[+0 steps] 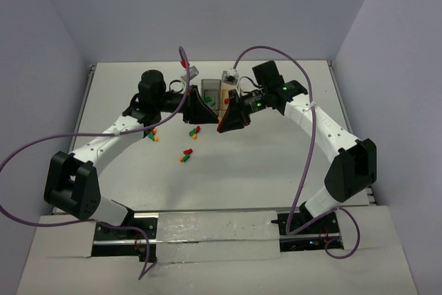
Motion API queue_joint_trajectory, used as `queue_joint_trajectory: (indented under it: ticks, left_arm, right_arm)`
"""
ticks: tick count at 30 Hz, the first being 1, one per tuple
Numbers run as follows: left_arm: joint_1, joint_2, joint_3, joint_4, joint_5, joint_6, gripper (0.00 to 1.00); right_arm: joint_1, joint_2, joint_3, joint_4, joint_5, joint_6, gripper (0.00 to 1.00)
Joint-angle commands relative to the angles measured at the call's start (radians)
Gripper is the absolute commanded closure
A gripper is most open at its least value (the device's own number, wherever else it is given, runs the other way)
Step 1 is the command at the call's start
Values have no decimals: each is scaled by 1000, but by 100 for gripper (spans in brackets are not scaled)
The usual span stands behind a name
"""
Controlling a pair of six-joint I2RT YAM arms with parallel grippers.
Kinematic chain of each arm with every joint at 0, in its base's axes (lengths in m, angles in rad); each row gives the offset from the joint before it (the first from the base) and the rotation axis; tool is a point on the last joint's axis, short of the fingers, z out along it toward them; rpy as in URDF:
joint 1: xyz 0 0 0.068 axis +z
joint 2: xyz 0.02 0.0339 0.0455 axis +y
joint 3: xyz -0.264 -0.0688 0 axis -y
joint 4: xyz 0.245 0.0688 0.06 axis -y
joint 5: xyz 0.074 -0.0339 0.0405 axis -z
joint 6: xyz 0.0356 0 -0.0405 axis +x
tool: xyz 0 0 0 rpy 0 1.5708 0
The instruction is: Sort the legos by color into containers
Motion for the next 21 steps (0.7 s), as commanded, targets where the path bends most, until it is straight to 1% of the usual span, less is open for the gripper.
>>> queue_joint_trajectory:
  ticks: [1, 3, 6, 7, 10, 11, 12, 15, 16, 17, 19, 21]
  left_arm:
    - [38, -19, -15, 86, 6, -45, 100]
    - [62, -19, -23, 120, 0, -85, 100]
    - [141, -6, -28, 185, -17, -136, 100]
    - [145, -5, -29, 187, -21, -137, 100]
    - [205, 19, -24, 201, -29, -140, 100]
    - [216, 25, -14, 182, -58, -102, 100]
    - [226, 32, 0, 151, -98, -52, 100]
    - [237, 83, 83, -122, -315, 153, 100]
    - [237, 104, 116, -161, -408, 204, 100]
    - [237, 110, 135, -196, -426, 212, 100]
    - [237, 175, 175, -245, -601, 277, 100]
    - [237, 201, 185, -243, -656, 285, 100]
  right_arm:
    - [-10, -4, 33, 35, -39, -3, 100]
    - [-10, -7, 27, 35, -41, -7, 100]
    - [-17, -11, 13, 35, -41, -12, 100]
    - [-18, -11, 12, 35, -41, -12, 100]
    - [-31, -9, 5, 35, -30, -15, 100]
    - [-33, -10, 5, 36, -19, -15, 100]
    - [-35, -9, 5, 38, -5, -14, 100]
    - [-38, -13, -3, 85, 102, 33, 100]
    - [-38, -17, -8, 113, 142, 54, 100]
    - [-38, -18, -9, 135, 153, 59, 100]
    - [-39, -28, -17, 187, 266, 114, 100]
    - [-39, -25, -9, 199, 314, 122, 100]
